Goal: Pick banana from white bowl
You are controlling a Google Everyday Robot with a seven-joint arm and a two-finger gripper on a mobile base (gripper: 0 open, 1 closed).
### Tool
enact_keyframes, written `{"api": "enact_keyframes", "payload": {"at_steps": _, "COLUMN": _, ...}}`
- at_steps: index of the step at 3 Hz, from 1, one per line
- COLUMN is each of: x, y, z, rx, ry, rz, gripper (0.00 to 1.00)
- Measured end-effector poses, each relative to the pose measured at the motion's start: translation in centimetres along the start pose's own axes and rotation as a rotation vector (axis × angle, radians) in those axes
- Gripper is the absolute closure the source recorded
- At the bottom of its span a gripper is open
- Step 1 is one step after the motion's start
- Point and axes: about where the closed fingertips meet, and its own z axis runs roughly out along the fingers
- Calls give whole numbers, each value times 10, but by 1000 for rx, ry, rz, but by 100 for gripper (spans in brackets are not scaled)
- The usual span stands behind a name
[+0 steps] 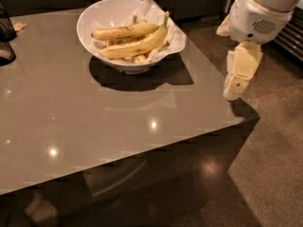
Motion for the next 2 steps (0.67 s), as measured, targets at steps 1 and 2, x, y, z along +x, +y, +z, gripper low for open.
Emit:
{"api": "enact_keyframes", "payload": {"at_steps": 1, "x": -3, "y": -3, "z": 0, "rx": 14, "ry": -8, "rz": -1, "gripper": 0}}
{"api": "enact_keyframes", "payload": {"at_steps": 2, "x": -16, "y": -17, "z": -1, "rx": 30, "ry": -80, "rz": -19, "gripper": 0}}
